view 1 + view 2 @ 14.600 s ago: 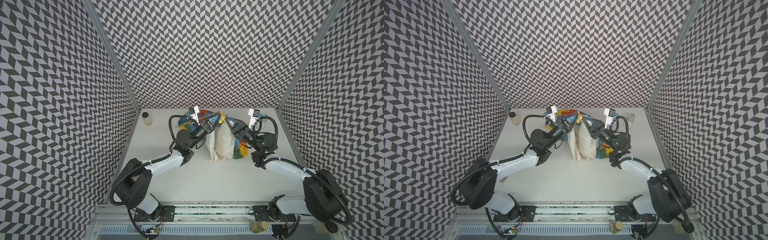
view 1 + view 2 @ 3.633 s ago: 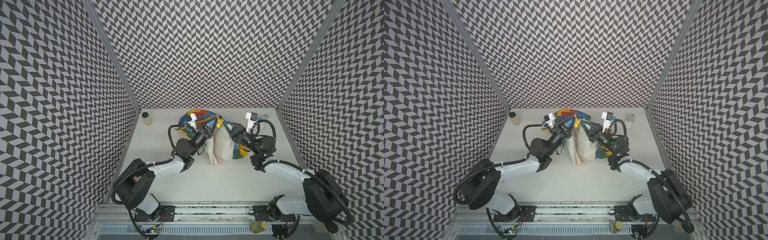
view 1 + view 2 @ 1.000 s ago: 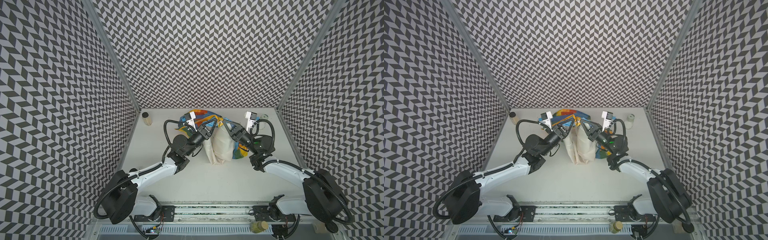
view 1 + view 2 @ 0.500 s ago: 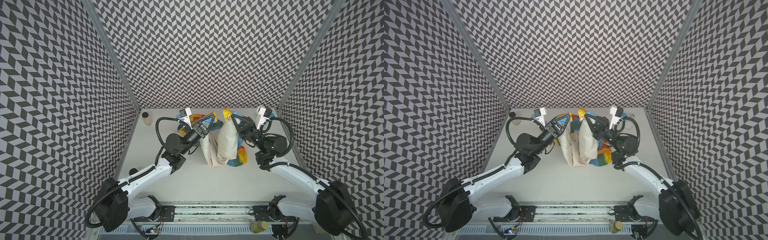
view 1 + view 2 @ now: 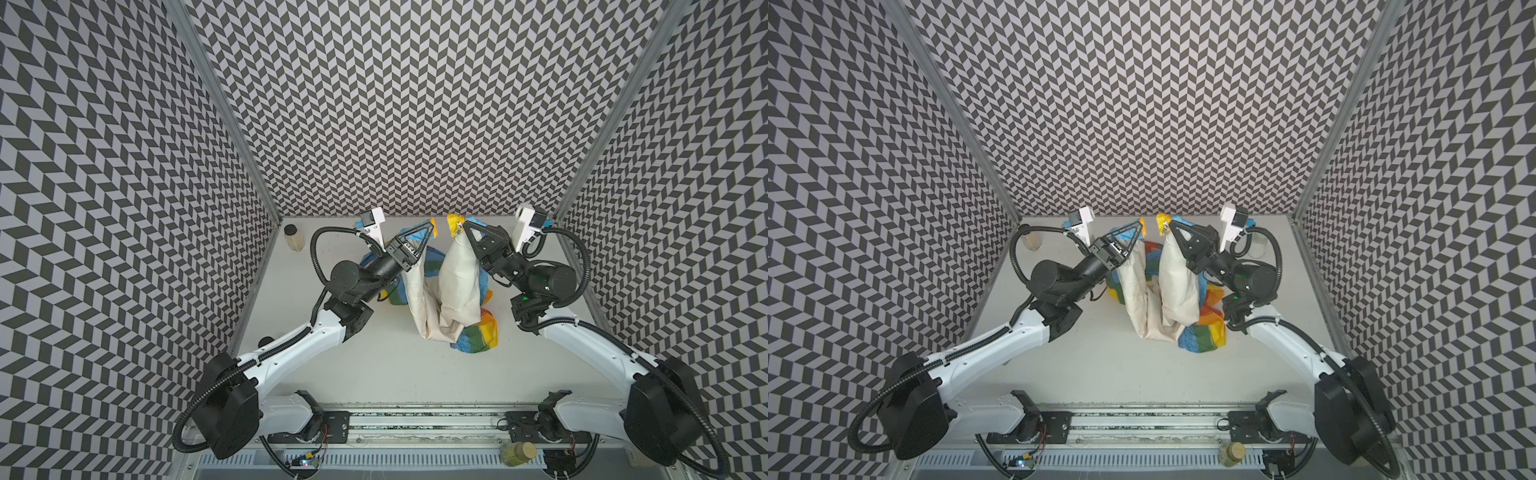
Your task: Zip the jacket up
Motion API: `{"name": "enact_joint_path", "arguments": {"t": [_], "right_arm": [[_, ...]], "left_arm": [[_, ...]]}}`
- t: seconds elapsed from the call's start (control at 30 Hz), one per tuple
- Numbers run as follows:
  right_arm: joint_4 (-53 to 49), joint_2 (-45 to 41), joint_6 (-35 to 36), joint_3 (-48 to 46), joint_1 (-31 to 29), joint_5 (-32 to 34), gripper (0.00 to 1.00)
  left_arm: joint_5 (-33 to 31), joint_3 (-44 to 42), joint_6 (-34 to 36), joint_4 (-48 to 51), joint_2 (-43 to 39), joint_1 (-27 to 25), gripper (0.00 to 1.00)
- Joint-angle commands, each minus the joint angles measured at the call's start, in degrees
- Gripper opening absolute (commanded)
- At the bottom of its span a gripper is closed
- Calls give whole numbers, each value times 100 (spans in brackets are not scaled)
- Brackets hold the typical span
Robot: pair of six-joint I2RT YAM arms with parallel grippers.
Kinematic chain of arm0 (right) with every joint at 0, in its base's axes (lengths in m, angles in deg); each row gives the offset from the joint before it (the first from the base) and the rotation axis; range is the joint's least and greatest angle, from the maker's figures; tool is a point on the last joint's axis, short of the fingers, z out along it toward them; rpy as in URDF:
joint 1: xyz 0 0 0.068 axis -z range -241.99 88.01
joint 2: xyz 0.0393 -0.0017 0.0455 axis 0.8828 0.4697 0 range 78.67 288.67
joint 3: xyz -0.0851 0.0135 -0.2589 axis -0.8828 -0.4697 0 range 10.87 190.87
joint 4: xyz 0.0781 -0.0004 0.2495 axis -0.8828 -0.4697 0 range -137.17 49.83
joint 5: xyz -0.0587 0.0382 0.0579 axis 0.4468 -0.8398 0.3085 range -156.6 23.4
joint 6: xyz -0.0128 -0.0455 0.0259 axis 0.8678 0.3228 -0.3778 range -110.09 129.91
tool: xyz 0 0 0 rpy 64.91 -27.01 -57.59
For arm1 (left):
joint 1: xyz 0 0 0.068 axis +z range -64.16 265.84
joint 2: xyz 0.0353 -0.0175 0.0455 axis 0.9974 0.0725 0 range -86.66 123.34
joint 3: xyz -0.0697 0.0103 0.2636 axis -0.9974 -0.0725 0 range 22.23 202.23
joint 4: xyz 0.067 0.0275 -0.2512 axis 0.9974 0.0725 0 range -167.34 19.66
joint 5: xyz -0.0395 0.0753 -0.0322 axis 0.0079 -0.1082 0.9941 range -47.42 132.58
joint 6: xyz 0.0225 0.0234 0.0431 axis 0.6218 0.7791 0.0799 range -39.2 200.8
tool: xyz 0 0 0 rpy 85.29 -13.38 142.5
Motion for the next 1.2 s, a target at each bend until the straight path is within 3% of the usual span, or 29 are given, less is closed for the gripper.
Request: {"name": "enact_joint_path", "arguments": {"t": [0.0,0.5,1.17], "right_arm": [[466,96,-150,-7,-7,107,0],[474,290,-663,0,-27,102,0],[473,284,-428,-76,-159,271,0]], "left_arm": [[192,360,-26,-581,41,10,0],[-54,433,-154,-1182,547,-27,0],[-354,600,121,-1208,843,-231,0]]}}
